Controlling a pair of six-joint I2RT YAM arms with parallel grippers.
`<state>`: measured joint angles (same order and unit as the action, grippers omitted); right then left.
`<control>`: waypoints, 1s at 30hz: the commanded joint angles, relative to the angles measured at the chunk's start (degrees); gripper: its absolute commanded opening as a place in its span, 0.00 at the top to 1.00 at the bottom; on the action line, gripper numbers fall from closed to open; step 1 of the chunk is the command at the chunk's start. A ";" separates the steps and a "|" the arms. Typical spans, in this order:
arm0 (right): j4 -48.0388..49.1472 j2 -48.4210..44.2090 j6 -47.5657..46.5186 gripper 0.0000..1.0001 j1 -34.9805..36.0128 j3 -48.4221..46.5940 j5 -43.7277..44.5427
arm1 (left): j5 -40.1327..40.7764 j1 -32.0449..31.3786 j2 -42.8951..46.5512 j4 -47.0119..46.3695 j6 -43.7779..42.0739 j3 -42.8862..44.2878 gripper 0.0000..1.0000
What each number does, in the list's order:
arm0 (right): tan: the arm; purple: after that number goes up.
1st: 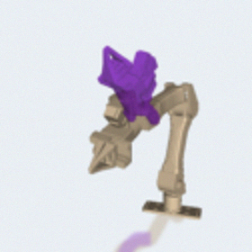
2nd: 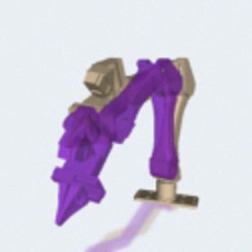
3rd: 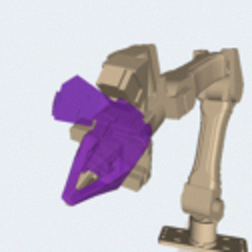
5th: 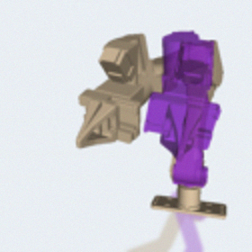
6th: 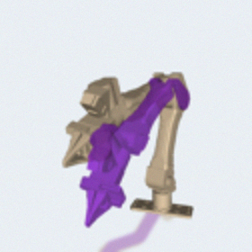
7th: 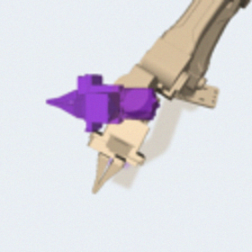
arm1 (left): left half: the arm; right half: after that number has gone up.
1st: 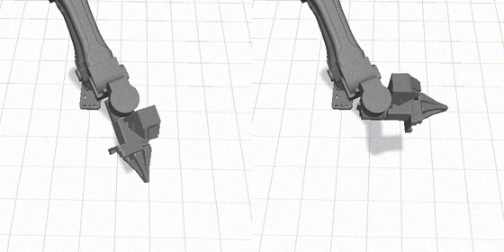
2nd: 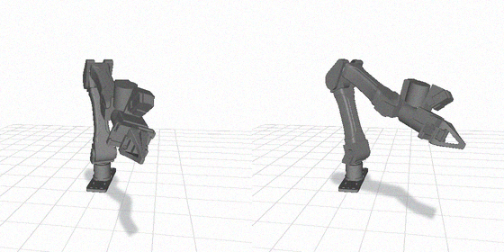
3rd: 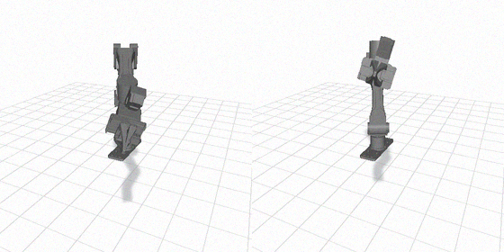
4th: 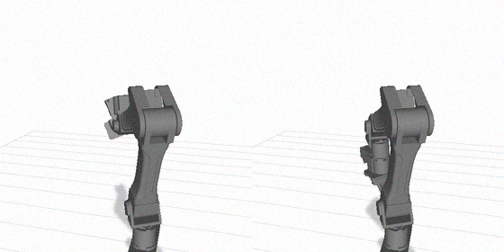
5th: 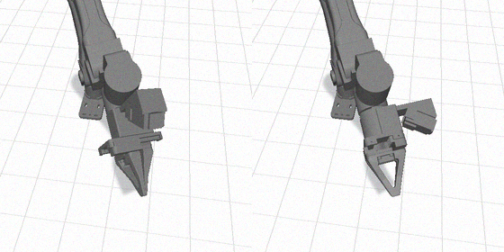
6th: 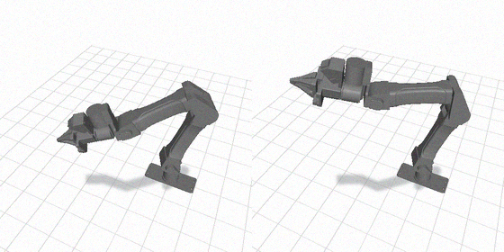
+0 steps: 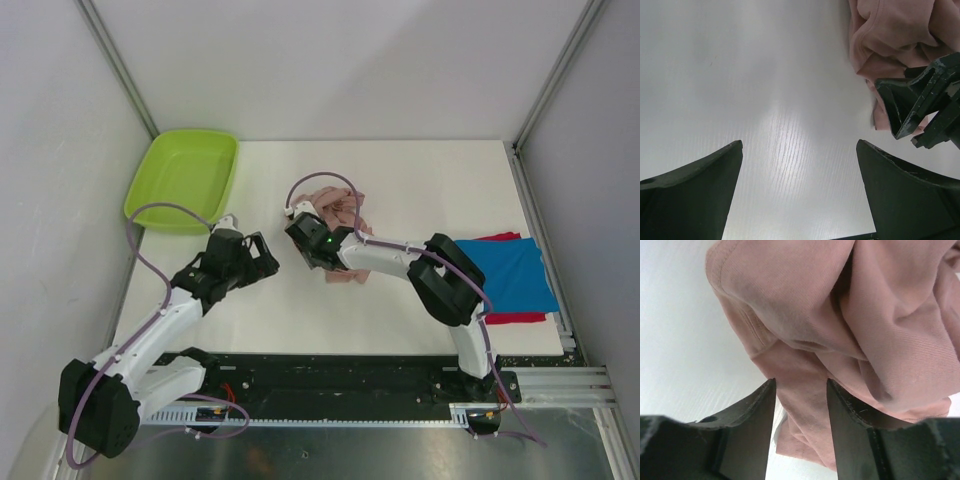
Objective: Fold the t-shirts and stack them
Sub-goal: Flatten out the tshirt
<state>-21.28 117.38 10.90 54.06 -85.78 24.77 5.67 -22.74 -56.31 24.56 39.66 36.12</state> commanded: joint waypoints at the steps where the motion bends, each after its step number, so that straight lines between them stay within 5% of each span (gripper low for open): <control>1: -0.70 -0.18 0.55 0.49 -0.19 -1.55 -1.30 | -0.70 0.32 1.47 -0.48 0.67 -1.08 0.01; 11: -0.27 1.27 0.85 0.56 -0.63 -1.67 -1.76 | -0.99 0.32 1.52 -0.54 0.78 -1.39 0.01; 22: -1.42 1.27 2.18 0.98 -2.99 -3.93 -3.04 | -1.57 0.29 1.62 -0.53 0.86 -1.66 0.00; 30: -3.11 -3.17 5.38 1.00 -6.91 -5.47 -8.22 | -4.33 -0.67 -2.83 -1.59 0.17 -0.39 0.04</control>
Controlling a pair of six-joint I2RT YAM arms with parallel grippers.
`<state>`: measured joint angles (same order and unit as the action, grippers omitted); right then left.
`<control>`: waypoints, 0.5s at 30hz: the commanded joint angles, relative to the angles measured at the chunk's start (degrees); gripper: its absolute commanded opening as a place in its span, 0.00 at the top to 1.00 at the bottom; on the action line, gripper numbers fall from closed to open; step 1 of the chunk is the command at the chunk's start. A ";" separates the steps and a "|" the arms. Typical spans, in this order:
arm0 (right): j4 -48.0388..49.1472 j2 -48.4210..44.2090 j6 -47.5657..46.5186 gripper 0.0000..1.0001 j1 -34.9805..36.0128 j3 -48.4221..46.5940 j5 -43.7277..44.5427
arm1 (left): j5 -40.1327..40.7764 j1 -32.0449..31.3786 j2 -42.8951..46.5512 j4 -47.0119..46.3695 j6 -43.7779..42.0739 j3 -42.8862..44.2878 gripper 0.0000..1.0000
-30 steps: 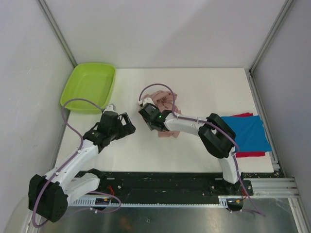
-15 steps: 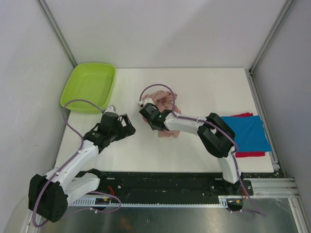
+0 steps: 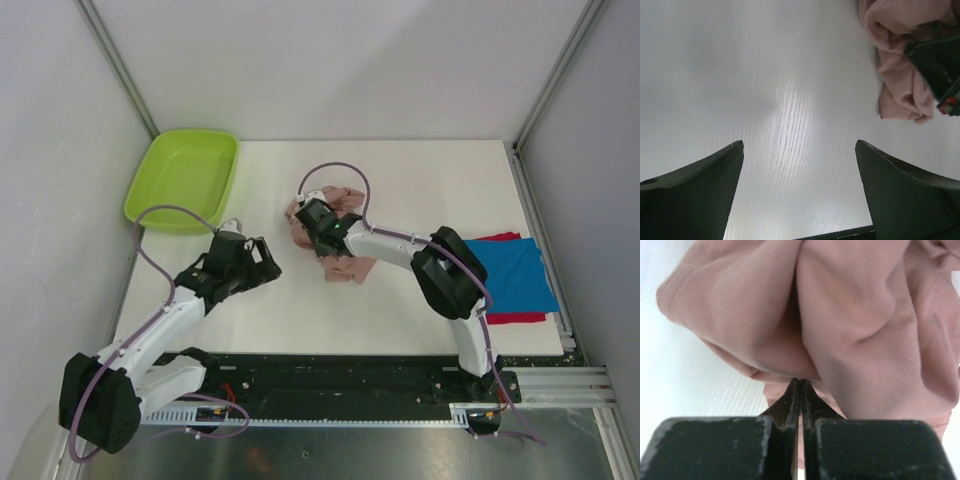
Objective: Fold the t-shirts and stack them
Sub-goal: Flatten out the tshirt
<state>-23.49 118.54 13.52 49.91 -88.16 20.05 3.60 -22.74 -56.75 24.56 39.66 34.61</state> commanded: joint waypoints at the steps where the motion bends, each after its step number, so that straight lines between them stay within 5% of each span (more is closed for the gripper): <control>1: -0.97 -4.92 3.72 1.00 -3.84 -3.08 -5.71 | -2.40 -1.23 -3.45 -2.08 0.21 1.58 0.04; 8: 1.39 -7.62 10.69 1.00 -12.50 0.43 -21.41 | -2.15 -8.11 -14.61 -7.38 2.09 8.00 0.14; 15: 3.12 -7.83 14.26 1.00 -16.85 3.62 -28.08 | -2.02 -13.60 -29.59 -13.68 4.18 16.84 0.28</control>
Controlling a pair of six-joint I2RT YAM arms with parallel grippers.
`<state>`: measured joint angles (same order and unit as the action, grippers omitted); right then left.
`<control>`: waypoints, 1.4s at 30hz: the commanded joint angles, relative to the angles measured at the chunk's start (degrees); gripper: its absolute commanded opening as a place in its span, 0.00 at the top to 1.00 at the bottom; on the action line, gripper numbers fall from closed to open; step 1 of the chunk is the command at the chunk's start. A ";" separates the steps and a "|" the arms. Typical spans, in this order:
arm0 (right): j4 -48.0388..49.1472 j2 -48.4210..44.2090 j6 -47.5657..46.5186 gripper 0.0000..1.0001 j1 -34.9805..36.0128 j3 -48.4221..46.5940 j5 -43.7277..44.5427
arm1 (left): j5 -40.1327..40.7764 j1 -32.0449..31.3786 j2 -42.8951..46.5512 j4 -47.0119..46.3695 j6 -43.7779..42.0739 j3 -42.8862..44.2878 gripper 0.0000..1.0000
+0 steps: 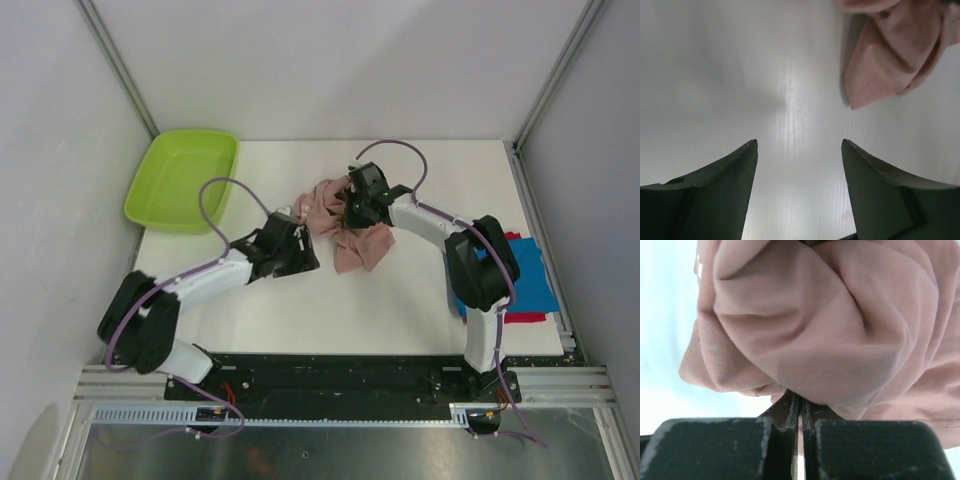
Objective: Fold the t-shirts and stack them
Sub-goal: Flatten out the tshirt
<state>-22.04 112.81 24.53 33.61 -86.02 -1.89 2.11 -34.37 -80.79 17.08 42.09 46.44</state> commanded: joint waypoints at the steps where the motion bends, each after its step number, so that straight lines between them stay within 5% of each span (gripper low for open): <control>1: 1.71 -1.95 3.46 1.00 -0.86 1.60 -6.60 | -0.93 -2.52 -7.46 -7.25 1.76 6.10 0.29; 15: 1.59 -1.09 4.68 1.00 -2.83 2.43 -8.12 | -3.07 -8.03 -24.64 -12.86 4.87 16.49 0.40; 18: 1.60 -1.03 4.86 1.00 -2.96 2.43 -8.06 | -0.34 -8.42 -25.10 -12.83 6.42 16.51 0.59; 21: 1.68 -0.94 5.09 1.00 -3.25 2.43 -7.92 | 2.53 -8.52 -24.28 -12.68 8.16 15.13 0.89; 23: 1.61 -0.89 5.24 1.00 -3.63 2.43 -7.57 | 4.74 -8.59 -22.40 -11.87 9.43 13.52 0.97; 42: 3.41 -0.59 6.72 0.85 -5.74 2.52 -8.35 | 17.13 -4.60 -5.27 -1.99 15.27 -1.02 1.00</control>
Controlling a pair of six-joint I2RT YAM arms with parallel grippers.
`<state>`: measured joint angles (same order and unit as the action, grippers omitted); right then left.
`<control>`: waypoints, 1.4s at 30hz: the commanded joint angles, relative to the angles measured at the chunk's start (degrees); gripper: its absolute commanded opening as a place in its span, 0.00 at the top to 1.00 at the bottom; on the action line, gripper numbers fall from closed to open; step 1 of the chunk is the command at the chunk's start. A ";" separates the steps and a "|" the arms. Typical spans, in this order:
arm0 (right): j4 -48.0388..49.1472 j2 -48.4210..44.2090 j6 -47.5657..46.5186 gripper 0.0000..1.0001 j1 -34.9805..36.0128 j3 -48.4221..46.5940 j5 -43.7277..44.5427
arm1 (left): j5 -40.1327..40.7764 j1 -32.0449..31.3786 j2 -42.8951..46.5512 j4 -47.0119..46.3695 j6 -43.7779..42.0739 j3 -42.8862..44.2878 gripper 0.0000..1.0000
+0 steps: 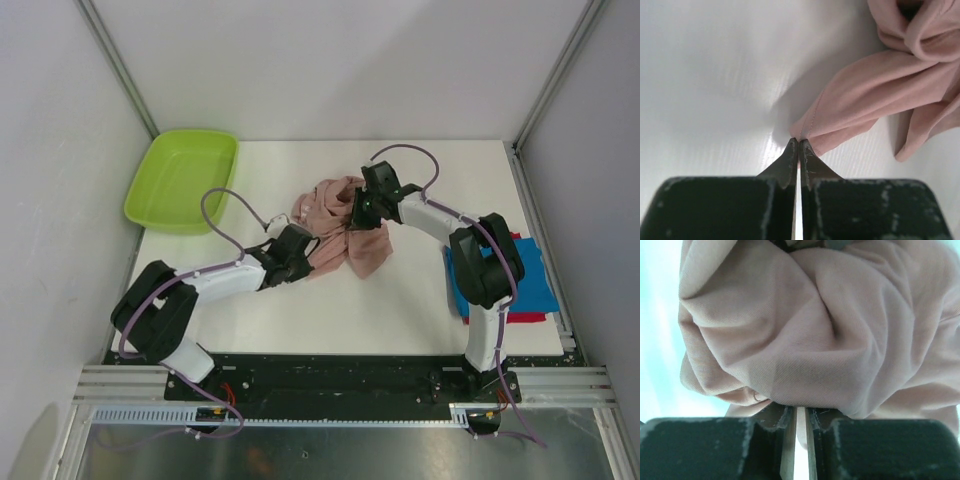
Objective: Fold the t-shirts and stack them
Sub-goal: Flatten out the tshirt
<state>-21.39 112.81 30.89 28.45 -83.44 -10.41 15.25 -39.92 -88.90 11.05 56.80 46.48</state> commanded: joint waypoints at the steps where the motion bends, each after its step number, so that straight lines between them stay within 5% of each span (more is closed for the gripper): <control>1: 2.93 -0.63 0.42 0.83 -0.54 -0.06 -0.20 | 4.13 1.06 3.07 4.23 0.36 -1.01 1.00; 10: 3.20 -0.75 0.83 0.96 -0.20 -0.06 -1.39 | 4.55 1.79 3.79 5.14 -0.60 -1.05 1.00; 21: 2.85 -3.93 -1.63 0.67 4.15 1.72 1.96 | 3.93 2.58 3.54 5.24 -1.21 -1.11 1.00; 42: 1.88 -3.80 -3.86 0.62 8.89 2.49 7.31 | 3.14 3.81 3.75 5.33 -1.86 -2.25 1.00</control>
<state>-19.49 110.96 28.29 36.64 -81.06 -4.58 16.88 -36.58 -87.20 16.12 55.88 44.71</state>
